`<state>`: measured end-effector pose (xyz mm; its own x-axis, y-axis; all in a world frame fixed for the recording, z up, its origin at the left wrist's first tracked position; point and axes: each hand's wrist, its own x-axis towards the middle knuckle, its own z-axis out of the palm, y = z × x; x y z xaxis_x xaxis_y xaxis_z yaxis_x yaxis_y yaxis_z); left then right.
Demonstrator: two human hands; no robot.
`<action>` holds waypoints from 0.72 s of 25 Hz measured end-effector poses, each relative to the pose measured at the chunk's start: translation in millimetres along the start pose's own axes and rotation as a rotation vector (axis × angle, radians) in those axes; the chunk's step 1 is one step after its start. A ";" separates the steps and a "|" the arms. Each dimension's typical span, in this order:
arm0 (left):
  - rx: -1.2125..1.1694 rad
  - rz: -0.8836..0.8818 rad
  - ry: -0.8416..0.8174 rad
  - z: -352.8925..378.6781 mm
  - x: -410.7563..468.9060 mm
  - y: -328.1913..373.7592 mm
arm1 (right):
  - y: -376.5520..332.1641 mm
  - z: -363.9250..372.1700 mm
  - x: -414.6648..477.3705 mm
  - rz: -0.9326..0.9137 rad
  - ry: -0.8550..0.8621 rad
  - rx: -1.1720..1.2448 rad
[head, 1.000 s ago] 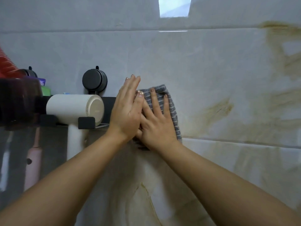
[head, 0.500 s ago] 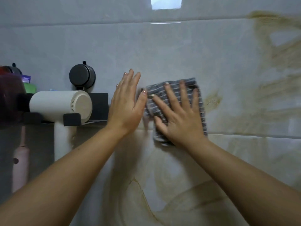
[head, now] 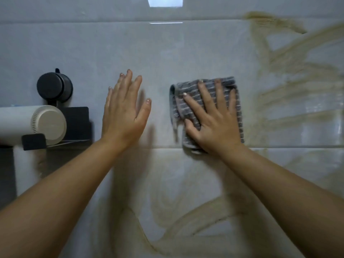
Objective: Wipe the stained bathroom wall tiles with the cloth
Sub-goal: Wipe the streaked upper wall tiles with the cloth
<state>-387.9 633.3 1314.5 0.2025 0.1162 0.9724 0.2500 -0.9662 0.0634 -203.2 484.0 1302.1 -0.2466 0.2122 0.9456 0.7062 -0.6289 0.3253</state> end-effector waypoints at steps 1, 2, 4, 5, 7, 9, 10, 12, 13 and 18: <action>0.022 0.021 -0.007 2.2 1.3 4.3 | 17.2 -2.0 8.8 0.122 0.003 -0.004; 0.034 0.038 -0.006 5.6 3.9 10.2 | 23.8 -2.9 17.6 0.237 -0.002 0.003; 0.028 0.060 0.011 15.0 11.3 30.3 | 13.9 -3.9 19.6 0.275 -0.023 0.013; 0.023 0.071 0.021 19.5 14.6 40.7 | 8.1 -4.3 9.5 0.170 -0.033 0.020; 0.037 0.111 0.019 27.1 18.3 57.0 | 25.0 -6.9 -19.1 -0.065 -0.029 0.005; 0.102 0.151 -0.001 34.0 21.5 70.1 | 72.9 -11.7 -16.3 -0.032 -0.031 -0.018; 0.138 0.148 -0.015 37.7 24.1 76.1 | 90.1 -12.7 -5.4 0.082 -0.028 -0.009; 0.189 0.090 -0.049 45.7 32.4 86.8 | 96.6 -11.6 15.2 0.267 -0.027 0.000; 0.214 0.054 -0.055 49.6 37.0 92.4 | 90.5 -10.0 21.1 0.246 -0.032 -0.003; 0.332 0.010 -0.032 56.1 38.9 95.6 | 150.2 -12.9 72.3 0.025 -0.051 0.005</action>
<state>-303.0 558.3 1345.7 0.2345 0.1195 0.9647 0.5420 -0.8399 -0.0277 -123.5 395.2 1419.2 -0.1947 0.2342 0.9525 0.7149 -0.6310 0.3013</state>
